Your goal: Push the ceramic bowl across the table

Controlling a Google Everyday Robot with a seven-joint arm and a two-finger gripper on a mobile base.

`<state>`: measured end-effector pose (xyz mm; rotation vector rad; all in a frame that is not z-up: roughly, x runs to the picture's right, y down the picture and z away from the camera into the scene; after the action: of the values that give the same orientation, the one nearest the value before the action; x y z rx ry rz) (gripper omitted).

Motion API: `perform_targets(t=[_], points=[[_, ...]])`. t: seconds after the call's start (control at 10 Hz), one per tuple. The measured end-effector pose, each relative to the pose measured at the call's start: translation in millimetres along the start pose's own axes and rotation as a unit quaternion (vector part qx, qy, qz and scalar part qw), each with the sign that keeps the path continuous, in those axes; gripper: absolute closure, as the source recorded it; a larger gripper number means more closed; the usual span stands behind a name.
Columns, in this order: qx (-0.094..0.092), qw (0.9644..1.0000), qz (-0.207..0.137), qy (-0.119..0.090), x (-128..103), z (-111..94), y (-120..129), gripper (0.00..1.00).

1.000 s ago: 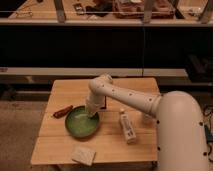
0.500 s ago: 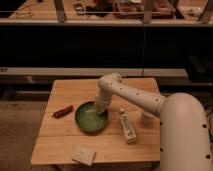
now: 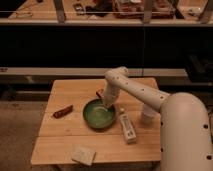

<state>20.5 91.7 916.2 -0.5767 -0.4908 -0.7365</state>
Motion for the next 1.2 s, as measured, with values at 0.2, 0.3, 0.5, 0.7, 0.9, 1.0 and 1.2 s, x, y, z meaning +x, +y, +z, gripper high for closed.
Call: perform_targets(t=[0.2,0.3,0.5,0.7,0.9,1.0,1.2], points=[[-0.013,0.9998,0.001,0.012,19.5,-6.4,9.2,1.0],[-0.019,0.9997,0.001,0.017,26.7,-8.3,13.3,1.0],[-0.028,0.9993,0.005,0.025,39.8,-12.1,23.0,1.0],[-0.034,0.9989,0.014,0.028,49.3,-13.2,35.5,1.0],[-0.043,0.9978,0.037,0.033,63.9,-13.4,61.8,1.0],[-0.045,0.9972,0.047,0.037,70.1,-15.0,71.7,1.0],[-0.044,0.9952,0.075,0.046,86.2,-23.6,95.3,1.0]])
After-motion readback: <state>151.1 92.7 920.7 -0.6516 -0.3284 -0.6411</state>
